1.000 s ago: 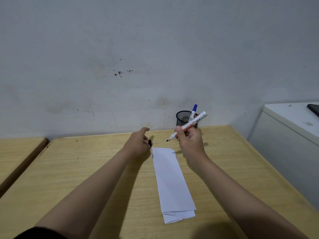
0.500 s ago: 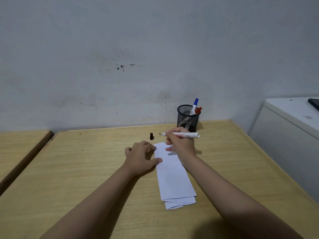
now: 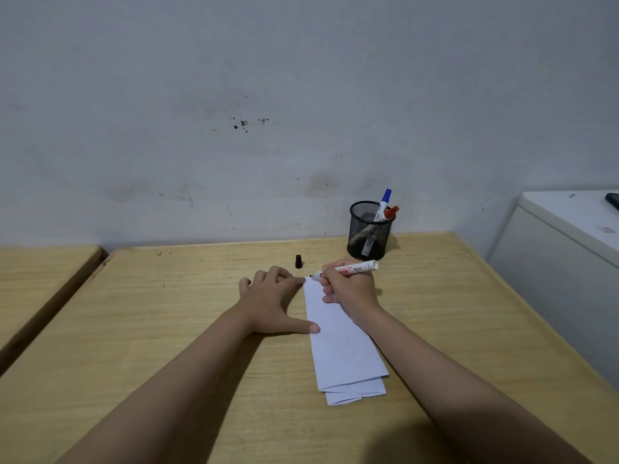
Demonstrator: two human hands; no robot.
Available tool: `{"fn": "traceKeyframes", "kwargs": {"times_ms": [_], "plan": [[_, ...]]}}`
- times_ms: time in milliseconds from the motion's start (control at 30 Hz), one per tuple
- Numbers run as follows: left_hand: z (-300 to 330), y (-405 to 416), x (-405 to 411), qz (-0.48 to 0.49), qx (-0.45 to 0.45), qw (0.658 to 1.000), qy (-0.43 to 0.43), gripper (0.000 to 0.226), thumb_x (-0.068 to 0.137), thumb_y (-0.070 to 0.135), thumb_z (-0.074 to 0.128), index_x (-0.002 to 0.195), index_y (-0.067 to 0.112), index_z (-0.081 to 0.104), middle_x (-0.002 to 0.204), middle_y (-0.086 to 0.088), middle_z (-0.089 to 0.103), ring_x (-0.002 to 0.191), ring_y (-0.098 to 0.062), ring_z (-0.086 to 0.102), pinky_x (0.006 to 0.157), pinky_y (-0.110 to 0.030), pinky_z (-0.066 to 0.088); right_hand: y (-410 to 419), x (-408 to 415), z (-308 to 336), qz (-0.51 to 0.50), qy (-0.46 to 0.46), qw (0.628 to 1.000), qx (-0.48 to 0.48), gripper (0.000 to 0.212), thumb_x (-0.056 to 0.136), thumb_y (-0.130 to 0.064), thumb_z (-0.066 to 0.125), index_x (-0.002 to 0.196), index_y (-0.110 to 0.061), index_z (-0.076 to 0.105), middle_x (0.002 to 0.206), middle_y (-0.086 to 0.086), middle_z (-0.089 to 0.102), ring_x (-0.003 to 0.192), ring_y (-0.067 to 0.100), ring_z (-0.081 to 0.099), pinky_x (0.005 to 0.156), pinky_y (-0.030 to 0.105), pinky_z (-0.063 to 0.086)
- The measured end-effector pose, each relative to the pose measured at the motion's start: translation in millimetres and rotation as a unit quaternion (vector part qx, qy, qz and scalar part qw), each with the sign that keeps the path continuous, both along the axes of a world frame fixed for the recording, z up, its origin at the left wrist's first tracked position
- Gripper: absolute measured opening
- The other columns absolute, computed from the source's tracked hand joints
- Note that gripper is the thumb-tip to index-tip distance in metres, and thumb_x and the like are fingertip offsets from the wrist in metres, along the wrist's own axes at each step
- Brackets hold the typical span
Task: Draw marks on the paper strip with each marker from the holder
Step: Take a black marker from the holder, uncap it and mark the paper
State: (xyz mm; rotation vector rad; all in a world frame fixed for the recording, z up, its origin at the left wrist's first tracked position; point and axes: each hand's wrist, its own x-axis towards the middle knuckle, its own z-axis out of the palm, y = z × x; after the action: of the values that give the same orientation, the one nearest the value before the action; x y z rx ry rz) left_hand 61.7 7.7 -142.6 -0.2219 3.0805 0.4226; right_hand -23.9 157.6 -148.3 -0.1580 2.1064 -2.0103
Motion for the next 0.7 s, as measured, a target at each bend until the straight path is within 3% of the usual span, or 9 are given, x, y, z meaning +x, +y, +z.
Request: {"fn": "traceKeyframes", "kwargs": {"times_ms": [133, 300, 500, 700], "plan": [[1.6, -0.4, -1.1, -0.007, -0.008, 1.000, -0.011, 0.103, 0.046, 0.087, 0.055, 0.136, 0.046, 0.028, 0.136, 0.010, 0.032, 0.125, -0.017, 0.026, 0.098, -0.041, 0.014, -2.0, -1.5, 0.7, 0.005, 0.041, 0.998, 0.039, 0.006, 0.078, -0.017, 0.065, 0.075, -0.015, 0.070, 0.069, 0.008, 0.070, 0.056, 0.016, 0.064, 0.057, 0.038, 0.059], [0.7, -0.8, -1.0, -0.007, -0.006, 1.000, -0.001, 0.104, 0.042, 0.089, 0.052, 0.134, 0.047, 0.029, 0.136, 0.010, 0.033, 0.125, -0.017, 0.027, 0.096, -0.042, 0.014, -0.4, -2.4, -6.9, 0.025, 0.057, 0.994, 0.084, 0.012, 0.073, -0.028, 0.065, 0.073, -0.017, 0.071, 0.066, 0.004, 0.072, 0.050, 0.015, 0.068, 0.066, 0.050, 0.059], [0.5, -1.0, -0.8, -0.006, -0.008, 1.000, 0.004, 0.103, 0.042, 0.089, 0.053, 0.133, 0.048, 0.030, 0.136, 0.011, 0.033, 0.124, -0.017, 0.028, 0.095, -0.041, 0.015, -1.1, -3.8, -7.5, 0.044, 0.081, 0.989, 0.113, 0.014, 0.070, -0.035, 0.062, 0.073, -0.023, 0.070, 0.066, 0.004, 0.072, 0.054, 0.017, 0.070, 0.067, 0.053, 0.060], [0.9, -1.8, -1.1, -0.009, -0.008, 1.000, 0.000, 0.105, 0.040, 0.089, 0.053, 0.134, 0.047, 0.030, 0.136, 0.011, 0.032, 0.125, -0.017, 0.027, 0.098, -0.043, 0.014, -1.0, -3.7, -2.6, 0.039, 0.054, 0.992, 0.103, 0.007, 0.071, -0.023, 0.065, 0.069, -0.017, 0.068, 0.060, 0.004, 0.067, 0.047, 0.012, 0.064, 0.066, 0.051, 0.061]]}}
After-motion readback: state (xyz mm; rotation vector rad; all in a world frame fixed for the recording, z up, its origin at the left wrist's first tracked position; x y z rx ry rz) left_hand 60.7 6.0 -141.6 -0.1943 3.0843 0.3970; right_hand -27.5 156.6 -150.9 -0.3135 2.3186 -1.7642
